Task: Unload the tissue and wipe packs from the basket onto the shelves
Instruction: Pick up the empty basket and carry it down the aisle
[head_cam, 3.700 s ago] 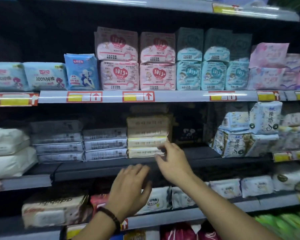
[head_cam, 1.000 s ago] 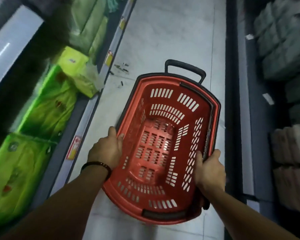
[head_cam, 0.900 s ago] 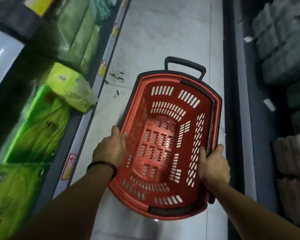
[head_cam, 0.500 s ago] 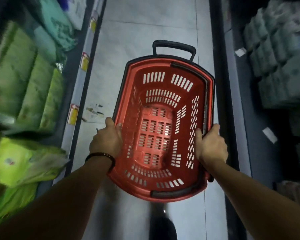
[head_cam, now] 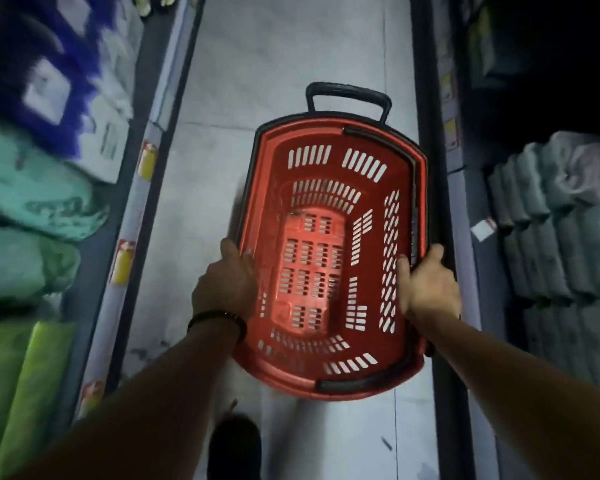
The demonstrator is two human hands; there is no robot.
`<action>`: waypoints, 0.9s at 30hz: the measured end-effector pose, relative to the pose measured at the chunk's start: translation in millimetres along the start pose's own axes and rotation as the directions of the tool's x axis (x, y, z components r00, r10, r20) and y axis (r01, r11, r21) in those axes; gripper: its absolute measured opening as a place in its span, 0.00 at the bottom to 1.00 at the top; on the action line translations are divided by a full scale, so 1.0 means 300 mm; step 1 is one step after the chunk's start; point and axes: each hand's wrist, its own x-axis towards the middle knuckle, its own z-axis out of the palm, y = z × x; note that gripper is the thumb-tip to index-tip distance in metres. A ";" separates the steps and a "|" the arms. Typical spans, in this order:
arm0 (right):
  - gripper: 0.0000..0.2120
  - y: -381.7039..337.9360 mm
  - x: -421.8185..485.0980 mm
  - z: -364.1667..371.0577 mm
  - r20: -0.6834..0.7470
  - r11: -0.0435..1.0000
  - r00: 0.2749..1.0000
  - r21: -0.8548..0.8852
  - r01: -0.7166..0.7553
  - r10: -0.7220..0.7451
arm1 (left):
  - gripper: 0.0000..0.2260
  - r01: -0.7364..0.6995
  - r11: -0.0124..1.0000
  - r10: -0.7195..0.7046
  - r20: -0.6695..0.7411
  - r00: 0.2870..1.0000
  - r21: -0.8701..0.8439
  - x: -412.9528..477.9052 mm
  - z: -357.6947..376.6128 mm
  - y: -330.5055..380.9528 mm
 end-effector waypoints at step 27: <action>0.29 -1.093 1.829 -0.381 0.061 0.996 0.997 -0.087 -0.037 0.042 | 0.24 0.109 0.993 -0.107 0.035 0.994 -0.041 1.762 -0.209 1.072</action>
